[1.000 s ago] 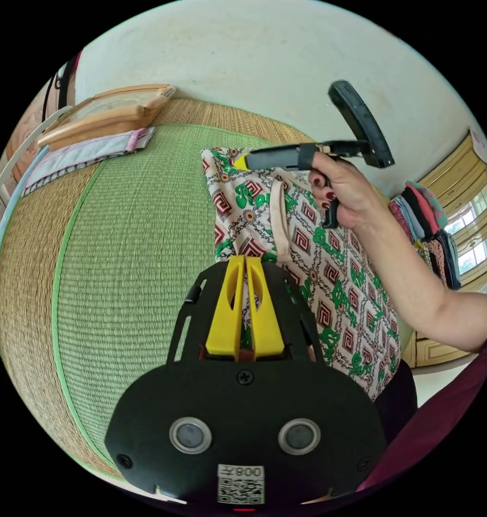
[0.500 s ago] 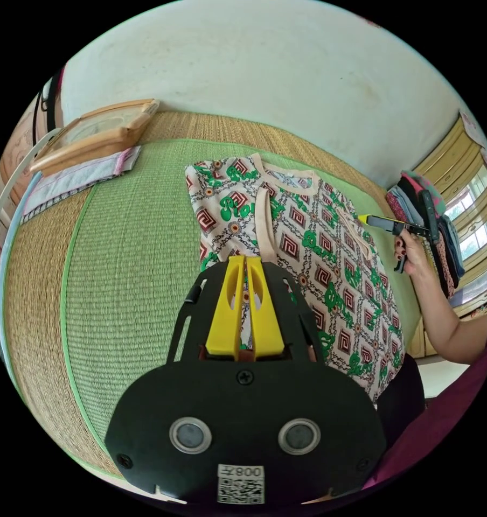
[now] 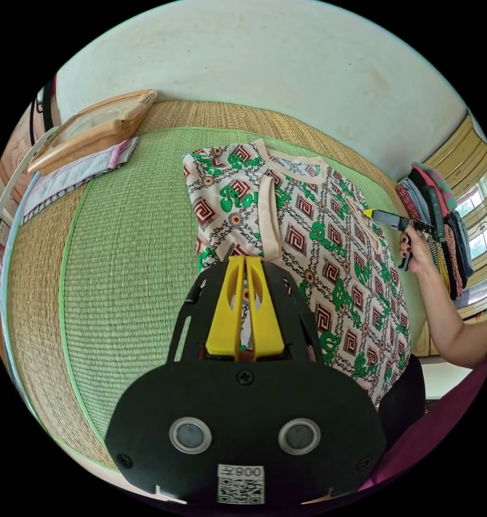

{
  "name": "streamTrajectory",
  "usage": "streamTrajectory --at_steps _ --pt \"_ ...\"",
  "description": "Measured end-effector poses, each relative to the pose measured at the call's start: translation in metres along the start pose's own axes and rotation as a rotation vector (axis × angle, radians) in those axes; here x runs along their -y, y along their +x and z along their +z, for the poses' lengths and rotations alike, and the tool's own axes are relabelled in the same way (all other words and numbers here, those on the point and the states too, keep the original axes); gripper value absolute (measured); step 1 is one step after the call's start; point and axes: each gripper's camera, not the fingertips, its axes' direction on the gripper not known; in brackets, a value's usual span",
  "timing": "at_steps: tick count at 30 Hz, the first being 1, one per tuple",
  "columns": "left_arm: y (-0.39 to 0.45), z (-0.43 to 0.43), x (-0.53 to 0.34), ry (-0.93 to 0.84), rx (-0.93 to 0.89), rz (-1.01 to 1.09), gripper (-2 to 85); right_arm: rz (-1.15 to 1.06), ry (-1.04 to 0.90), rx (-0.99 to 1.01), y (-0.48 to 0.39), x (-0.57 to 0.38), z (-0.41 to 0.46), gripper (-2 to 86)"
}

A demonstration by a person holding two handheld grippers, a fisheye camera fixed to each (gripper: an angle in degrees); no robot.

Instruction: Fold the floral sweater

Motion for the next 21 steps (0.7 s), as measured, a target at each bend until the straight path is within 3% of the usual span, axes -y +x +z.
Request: streamTrajectory --at_steps 6,14,21 --pt "-0.015 -0.053 -0.017 0.05 -0.064 -0.055 0.2 0.074 0.062 0.061 0.027 -0.049 -0.021 0.1" --pt "-0.046 -0.161 -0.125 0.158 -0.386 -0.202 0.2 0.152 0.107 0.12 0.053 -0.158 -0.098 0.1" --pt "-0.031 -0.268 -0.214 0.209 -0.43 -0.251 0.2 0.16 0.071 0.152 0.032 -0.286 -0.174 0.0"
